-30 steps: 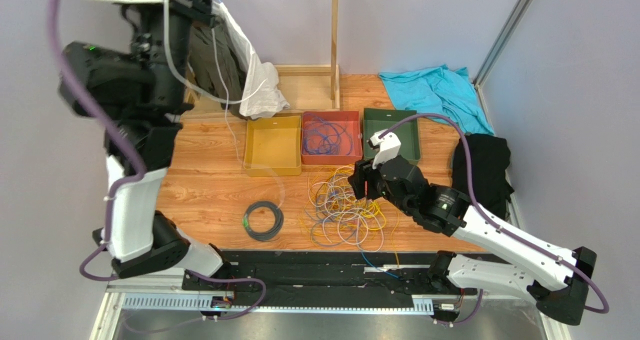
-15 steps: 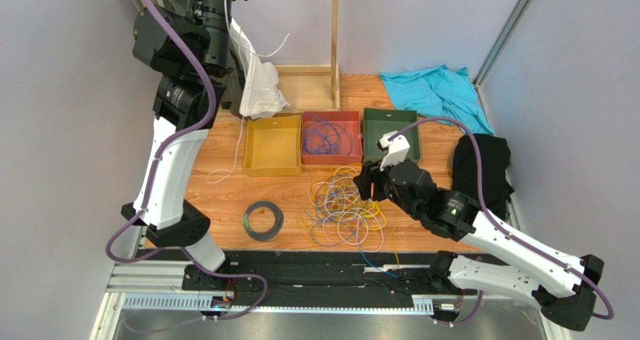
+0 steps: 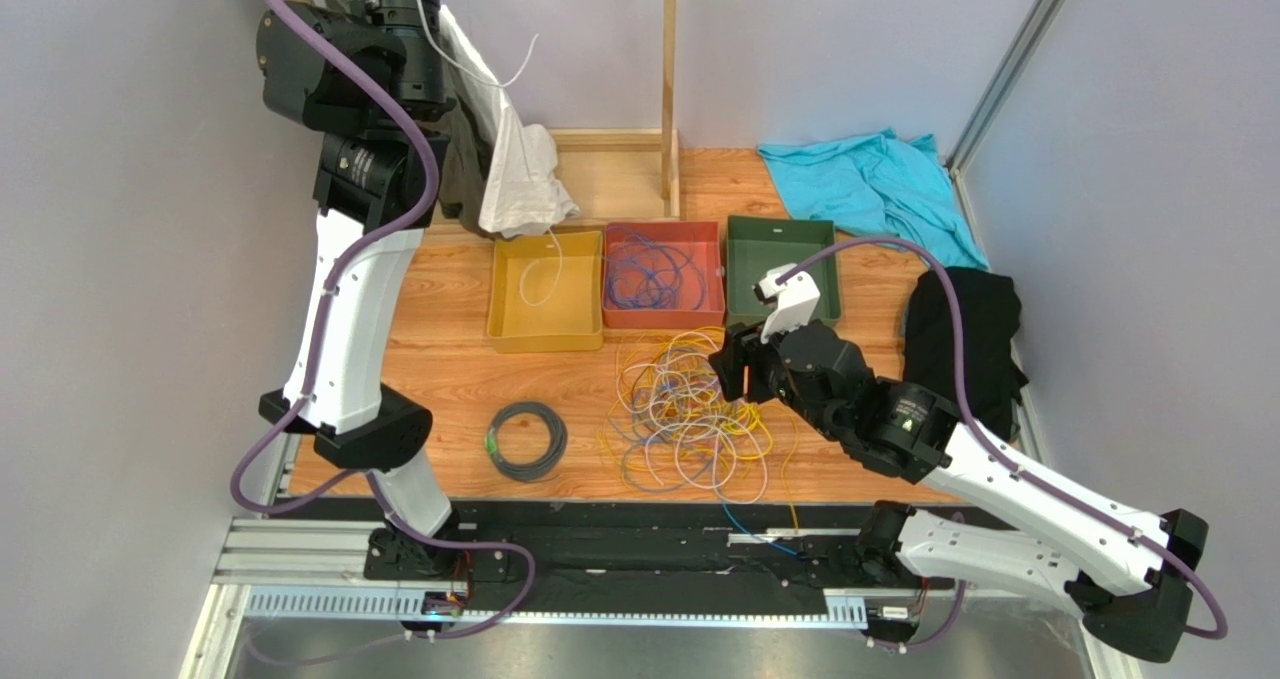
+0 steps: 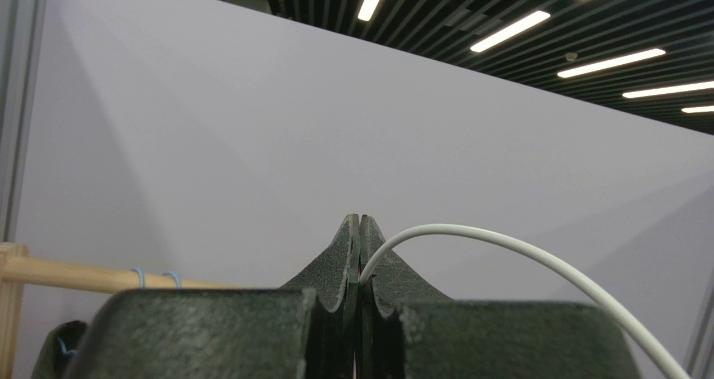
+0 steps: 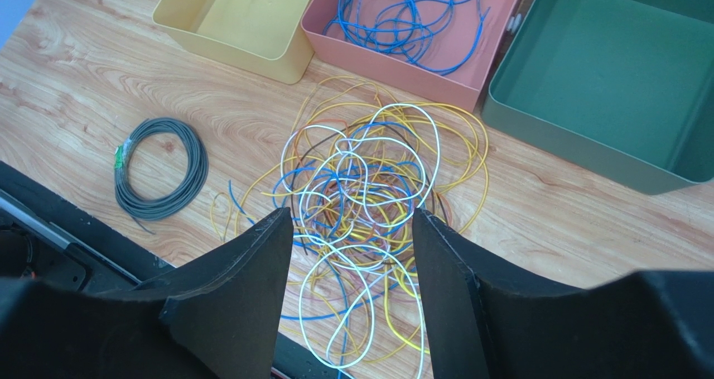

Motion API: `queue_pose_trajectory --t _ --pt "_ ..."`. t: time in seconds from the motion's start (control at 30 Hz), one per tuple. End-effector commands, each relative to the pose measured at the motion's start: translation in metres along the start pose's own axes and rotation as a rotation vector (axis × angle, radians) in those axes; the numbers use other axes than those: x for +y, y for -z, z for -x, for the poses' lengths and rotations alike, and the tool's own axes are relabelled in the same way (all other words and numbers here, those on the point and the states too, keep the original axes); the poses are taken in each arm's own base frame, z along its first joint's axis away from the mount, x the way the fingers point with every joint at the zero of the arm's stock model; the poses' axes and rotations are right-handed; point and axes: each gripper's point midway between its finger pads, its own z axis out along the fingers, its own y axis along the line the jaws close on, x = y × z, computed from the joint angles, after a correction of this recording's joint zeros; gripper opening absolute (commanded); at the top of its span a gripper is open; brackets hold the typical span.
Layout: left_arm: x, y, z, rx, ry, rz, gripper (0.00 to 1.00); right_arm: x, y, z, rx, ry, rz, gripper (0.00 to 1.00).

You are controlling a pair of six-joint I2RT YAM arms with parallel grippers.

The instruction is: Untangle the cables

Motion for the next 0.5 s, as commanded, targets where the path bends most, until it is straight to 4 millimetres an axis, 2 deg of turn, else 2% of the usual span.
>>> queue_pose_trajectory --t 0.0,0.13,0.3,0.47 --pt "-0.002 -0.001 0.042 -0.127 0.037 -0.026 0.0 0.0 -0.003 0.006 -0.035 0.006 0.002 0.59" --pt "-0.001 -0.004 0.029 -0.116 0.011 -0.021 0.0 0.0 -0.004 0.003 -0.027 0.006 0.0 0.59" --pt "0.009 -0.014 -0.028 -0.037 -0.036 0.015 0.0 -0.006 0.002 0.001 -0.04 -0.016 -0.012 0.59" --pt "0.013 -0.023 -0.058 -0.014 -0.031 0.016 0.0 -0.015 0.008 -0.002 -0.052 -0.024 -0.032 0.59"
